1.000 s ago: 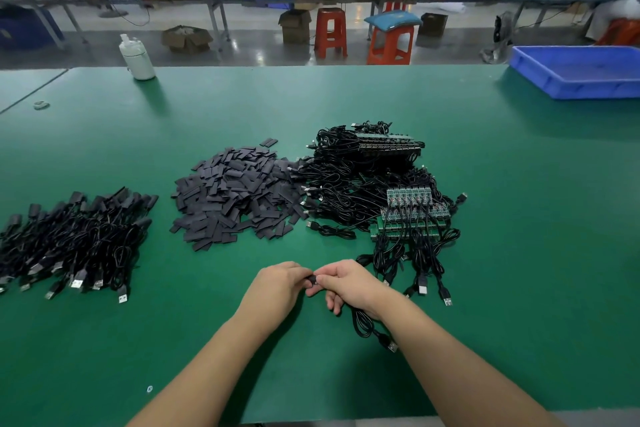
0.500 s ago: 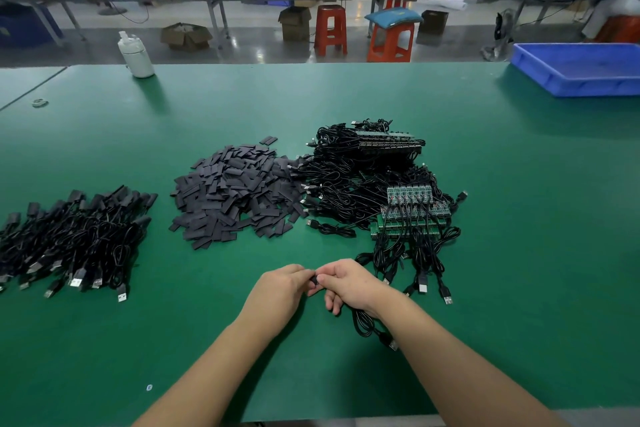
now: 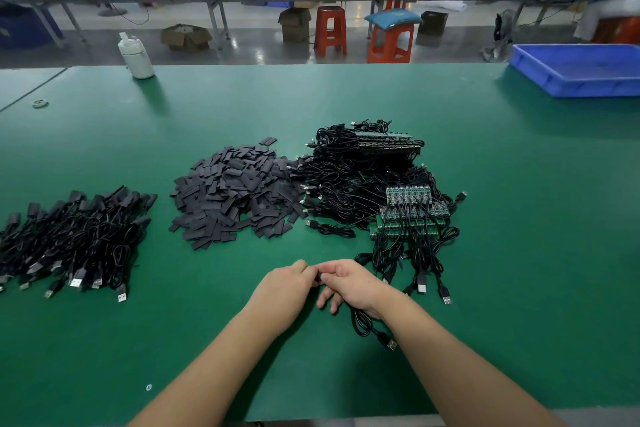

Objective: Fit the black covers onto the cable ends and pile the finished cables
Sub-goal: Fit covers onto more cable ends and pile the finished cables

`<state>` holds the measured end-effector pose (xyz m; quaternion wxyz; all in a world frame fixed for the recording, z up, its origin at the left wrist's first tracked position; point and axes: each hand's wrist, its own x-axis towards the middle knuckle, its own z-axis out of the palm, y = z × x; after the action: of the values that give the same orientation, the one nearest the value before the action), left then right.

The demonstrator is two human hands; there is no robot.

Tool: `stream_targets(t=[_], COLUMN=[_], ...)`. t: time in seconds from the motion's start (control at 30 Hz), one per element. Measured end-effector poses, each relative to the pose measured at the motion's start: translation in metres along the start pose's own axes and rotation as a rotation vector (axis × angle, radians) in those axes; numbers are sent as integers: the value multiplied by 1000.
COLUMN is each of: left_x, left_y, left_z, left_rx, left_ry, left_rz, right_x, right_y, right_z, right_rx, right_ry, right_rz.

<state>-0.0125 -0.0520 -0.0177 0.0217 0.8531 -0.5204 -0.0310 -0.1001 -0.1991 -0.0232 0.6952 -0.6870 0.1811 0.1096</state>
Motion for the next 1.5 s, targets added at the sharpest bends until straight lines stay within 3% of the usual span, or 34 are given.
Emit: stream_targets(t=[0.17,0.33,0.43,0.5,1.03,1.37,1.5], left_x=[3,2,-3,-5,2,1,0], left_y=[-1,-8,-11,-11,-14,-11,-13], left_z=[2,-3,-5,-4,-10,-7,-6], left_rx=[-40,-673,-1001,-1091,-1264,-1221,-1072], left_ry=[53,262,198,197,95,100,153], left_rz=[35,-237,-324,-350,-301,-296,-303], right_x=[0,1,0,0,-6,-6,-6], right_y=[-1,1,2,1,-4,-6,-7], right_z=[1,1,-1,-1,-1,0,4], right_rx=[4,115,162,177,87,37,23], right_ry=[11,76,83,79,40,36,34], right_rz=[-6,-30,-36,-28,1,10,10])
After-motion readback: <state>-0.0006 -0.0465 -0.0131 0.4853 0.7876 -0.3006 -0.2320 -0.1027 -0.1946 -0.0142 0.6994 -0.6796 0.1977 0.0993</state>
